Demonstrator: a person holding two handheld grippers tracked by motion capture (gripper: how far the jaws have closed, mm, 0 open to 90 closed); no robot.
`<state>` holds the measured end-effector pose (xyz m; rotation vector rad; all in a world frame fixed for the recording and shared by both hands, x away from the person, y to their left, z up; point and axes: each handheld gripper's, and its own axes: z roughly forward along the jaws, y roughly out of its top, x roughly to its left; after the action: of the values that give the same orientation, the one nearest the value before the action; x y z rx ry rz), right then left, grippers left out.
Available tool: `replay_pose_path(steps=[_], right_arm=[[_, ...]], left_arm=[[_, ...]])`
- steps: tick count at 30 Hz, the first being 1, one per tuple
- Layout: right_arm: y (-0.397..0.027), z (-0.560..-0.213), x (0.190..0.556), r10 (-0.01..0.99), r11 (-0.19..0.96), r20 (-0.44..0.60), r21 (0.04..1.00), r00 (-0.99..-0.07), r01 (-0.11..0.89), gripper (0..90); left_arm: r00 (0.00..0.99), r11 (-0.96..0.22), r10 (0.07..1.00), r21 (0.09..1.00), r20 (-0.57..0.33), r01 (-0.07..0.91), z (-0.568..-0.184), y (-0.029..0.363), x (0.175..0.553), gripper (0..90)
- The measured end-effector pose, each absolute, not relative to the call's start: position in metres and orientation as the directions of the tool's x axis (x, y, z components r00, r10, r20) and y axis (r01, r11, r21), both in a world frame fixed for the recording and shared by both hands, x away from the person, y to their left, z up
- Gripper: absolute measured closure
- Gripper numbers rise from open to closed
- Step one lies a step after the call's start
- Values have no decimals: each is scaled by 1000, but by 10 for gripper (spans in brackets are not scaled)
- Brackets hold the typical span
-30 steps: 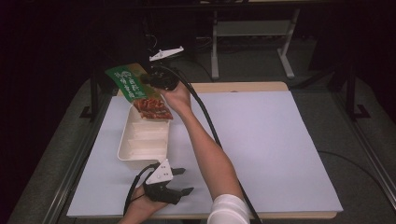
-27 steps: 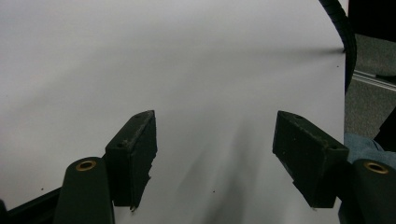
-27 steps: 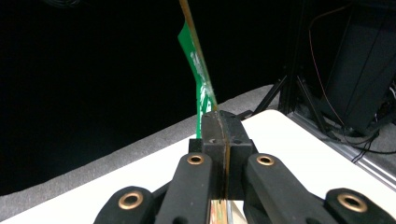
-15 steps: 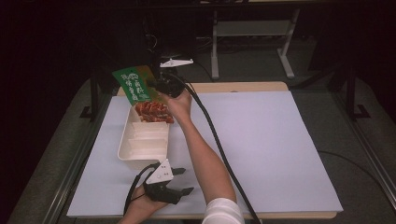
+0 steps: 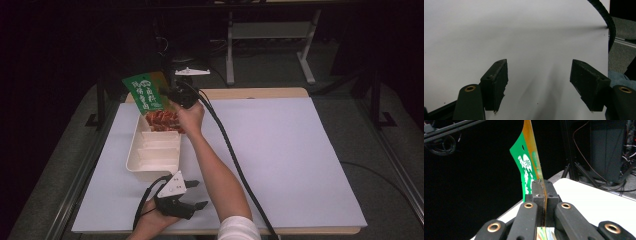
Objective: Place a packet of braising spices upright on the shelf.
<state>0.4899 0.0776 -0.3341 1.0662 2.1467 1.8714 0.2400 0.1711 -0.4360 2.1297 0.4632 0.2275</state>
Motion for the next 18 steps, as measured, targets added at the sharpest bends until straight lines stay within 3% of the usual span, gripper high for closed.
replay_pose_path(steps=[4, 8, 10, 11, 15, 18], right_arm=[[77, -335, 489, 560, -26, 383, 894, -735, 446, 897], [78, -332, 489, 559, 51, 317, 909, -766, 413, 883], [78, -328, 490, 565, 130, 257, 911, -784, 392, 839], [80, -327, 491, 564, 232, 180, 902, -806, 364, 818], [90, -331, 499, 522, 413, 135, 824, -842, 388, 816], [94, -333, 499, 504, 479, 93, 797, -859, 367, 849]], left_arm=[[912, -510, 410, 826, -13, 241, -436, 171, 240, 299], [911, -508, 412, 827, -14, 242, -436, 172, 240, 298], [912, -510, 410, 826, -13, 241, -436, 172, 240, 298], [913, -511, 407, 825, -14, 241, -436, 171, 240, 298], [911, -508, 411, 826, -15, 243, -436, 172, 241, 298], [910, -506, 414, 827, -17, 246, -436, 172, 241, 298]])
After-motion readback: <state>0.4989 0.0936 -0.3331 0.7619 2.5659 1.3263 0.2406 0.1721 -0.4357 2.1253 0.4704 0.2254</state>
